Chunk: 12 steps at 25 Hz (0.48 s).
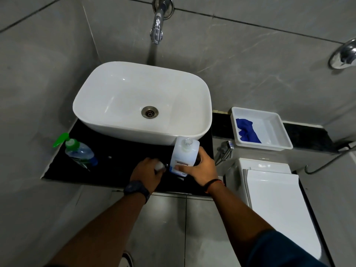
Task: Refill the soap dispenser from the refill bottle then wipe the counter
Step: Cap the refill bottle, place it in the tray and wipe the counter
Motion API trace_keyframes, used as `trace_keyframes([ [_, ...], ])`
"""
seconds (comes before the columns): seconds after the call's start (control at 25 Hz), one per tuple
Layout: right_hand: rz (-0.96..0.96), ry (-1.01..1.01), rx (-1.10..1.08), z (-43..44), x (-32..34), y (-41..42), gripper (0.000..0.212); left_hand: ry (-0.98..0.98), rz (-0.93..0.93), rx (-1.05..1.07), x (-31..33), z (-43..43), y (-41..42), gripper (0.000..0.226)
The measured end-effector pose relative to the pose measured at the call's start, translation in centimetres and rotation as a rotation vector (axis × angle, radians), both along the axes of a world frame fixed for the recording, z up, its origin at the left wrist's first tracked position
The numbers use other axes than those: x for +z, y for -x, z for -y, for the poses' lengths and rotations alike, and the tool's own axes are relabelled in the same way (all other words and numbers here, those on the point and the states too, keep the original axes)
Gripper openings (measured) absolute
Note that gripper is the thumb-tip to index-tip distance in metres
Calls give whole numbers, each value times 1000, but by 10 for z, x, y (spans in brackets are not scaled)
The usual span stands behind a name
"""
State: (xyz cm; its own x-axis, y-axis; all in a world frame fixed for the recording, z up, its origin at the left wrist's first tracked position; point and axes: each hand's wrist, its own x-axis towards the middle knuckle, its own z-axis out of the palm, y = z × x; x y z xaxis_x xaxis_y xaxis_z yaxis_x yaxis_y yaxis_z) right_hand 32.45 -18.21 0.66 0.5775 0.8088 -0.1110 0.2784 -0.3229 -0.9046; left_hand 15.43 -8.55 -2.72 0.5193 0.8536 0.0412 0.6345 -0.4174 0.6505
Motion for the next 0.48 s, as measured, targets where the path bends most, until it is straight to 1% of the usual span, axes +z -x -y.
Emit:
trace_keyframes([
  [0.08, 19, 18, 3, 0, 9, 0, 73, 71, 215, 194, 29, -6, -7, 31],
  [0.12, 29, 25, 8, -1, 17, 1, 73, 45, 288, 232, 47, -10, -11, 31],
  [0.28, 67, 18, 51, -13, 57, 0, 73, -192, 501, 172, 124, -20, -27, 33],
  [0.36, 102, 20, 74, -18, 81, -2, 75, -246, 624, 173, 159, -21, -34, 33],
  [0.4, 126, 22, 86, -20, 93, -2, 76, -259, 661, 156, 174, -21, -37, 32],
  [0.48, 181, 20, 95, -23, 115, -5, 77, -318, 671, 84, 197, -22, -40, 28],
])
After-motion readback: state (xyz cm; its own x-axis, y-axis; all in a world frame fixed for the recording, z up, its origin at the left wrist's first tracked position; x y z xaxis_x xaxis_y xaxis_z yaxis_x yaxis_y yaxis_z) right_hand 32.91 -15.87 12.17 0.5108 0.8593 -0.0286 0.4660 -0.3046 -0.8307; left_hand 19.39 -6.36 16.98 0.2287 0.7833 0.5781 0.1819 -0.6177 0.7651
